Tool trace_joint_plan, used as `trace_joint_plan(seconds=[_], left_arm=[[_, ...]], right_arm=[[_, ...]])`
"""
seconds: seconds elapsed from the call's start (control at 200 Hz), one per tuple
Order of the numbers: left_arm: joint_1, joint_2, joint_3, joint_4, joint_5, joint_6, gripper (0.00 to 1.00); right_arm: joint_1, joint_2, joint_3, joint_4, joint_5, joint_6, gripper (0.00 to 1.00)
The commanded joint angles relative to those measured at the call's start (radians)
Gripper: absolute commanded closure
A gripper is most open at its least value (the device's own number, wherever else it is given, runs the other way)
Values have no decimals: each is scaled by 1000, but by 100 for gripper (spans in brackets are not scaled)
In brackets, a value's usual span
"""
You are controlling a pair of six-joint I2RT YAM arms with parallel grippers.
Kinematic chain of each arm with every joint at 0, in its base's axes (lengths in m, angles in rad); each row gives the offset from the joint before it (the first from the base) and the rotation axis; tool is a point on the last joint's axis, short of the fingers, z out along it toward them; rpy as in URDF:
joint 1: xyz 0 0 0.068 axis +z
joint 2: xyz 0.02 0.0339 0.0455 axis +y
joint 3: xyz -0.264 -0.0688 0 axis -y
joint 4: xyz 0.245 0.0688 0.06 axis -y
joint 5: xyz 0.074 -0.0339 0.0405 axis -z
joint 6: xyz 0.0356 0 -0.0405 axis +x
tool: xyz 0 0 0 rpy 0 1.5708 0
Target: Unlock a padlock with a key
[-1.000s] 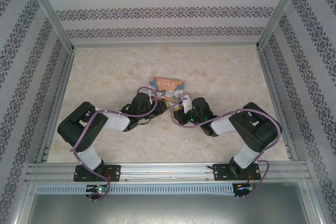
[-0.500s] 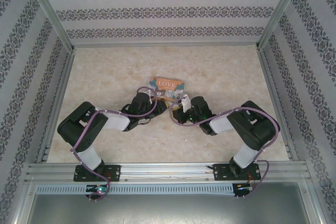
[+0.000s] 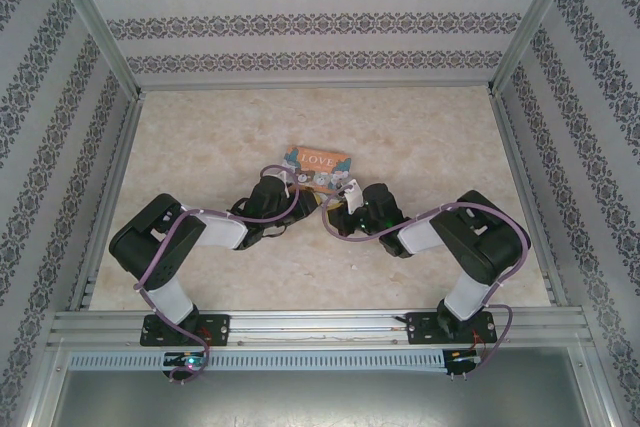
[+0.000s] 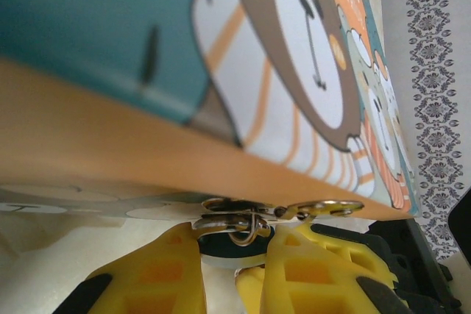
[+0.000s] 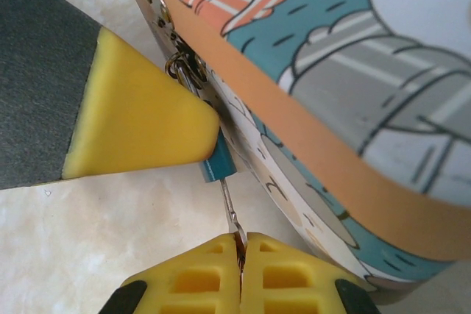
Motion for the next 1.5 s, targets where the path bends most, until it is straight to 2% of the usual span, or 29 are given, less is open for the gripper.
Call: trace_joint_plan(seconds=[0.0,0.44,0.834,1.339,1.499], left_arm=[[-15,-22,32,-7,67,5,83],[-16,-56,38,-63,107,25,83],[-19,-50,36,-54,114,25,83],[-33,-29,38,-37,125,16,84],[-31,-27,33,-24,110,14,83]], right_arm=[[13,14,43,160,-61,-28,100],[12,85,36,309,-9,-144,100],[13,95,77,326,-53,-115,100],[22,87,203,309,-54,-95,100],[22,97,192,296,-50,-76,100]])
